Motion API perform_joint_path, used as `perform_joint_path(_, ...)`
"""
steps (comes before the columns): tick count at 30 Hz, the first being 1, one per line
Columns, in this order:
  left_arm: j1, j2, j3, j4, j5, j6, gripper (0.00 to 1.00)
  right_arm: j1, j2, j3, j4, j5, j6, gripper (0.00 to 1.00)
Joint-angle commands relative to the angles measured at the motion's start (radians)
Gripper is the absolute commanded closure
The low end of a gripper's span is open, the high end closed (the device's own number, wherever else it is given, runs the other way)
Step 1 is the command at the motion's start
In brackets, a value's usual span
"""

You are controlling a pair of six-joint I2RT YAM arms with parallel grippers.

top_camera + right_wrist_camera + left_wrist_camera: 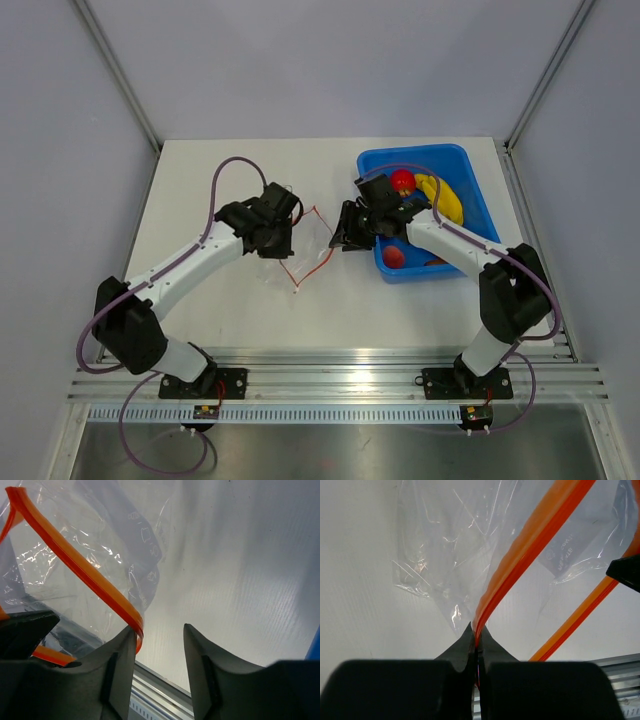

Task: Place the food in the zip-top bag and seal the zipper
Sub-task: Open the zipper of the food storage bag, then pick up the fake fruit from the bin.

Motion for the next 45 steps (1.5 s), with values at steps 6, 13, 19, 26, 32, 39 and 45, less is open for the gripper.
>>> perform_joint_path(6,-0.012,0.024,0.091,0.004,0.002,-0.004,1.00,0.009,-0.125,0.056,-0.018,0.021,-0.033,0.36)
perform_joint_path(13,-0.014,0.035,0.114,-0.003,-0.013,-0.005,1.00,-0.061,-0.235,0.170,-0.182,0.263,-0.135,0.28)
perform_joint_path(19,-0.014,0.041,0.121,-0.001,-0.021,-0.013,1.00,-0.305,-0.245,0.139,-0.245,0.510,-0.122,0.08)
perform_joint_path(26,-0.015,0.053,0.140,0.004,-0.014,-0.013,1.00,-0.485,-0.024,0.219,-0.282,0.624,-0.093,0.03)
perform_joint_path(32,-0.015,0.064,0.144,0.005,-0.008,-0.010,1.00,-0.532,0.144,0.311,-0.311,0.603,-0.037,0.03)
perform_joint_path(39,-0.015,0.070,0.141,0.017,-0.002,-0.004,1.00,-0.545,0.193,0.291,-0.326,0.564,0.006,0.16)
perform_joint_path(45,-0.015,0.080,0.140,0.025,0.002,0.000,1.00,-0.545,0.162,0.195,-0.286,0.523,0.024,0.16)
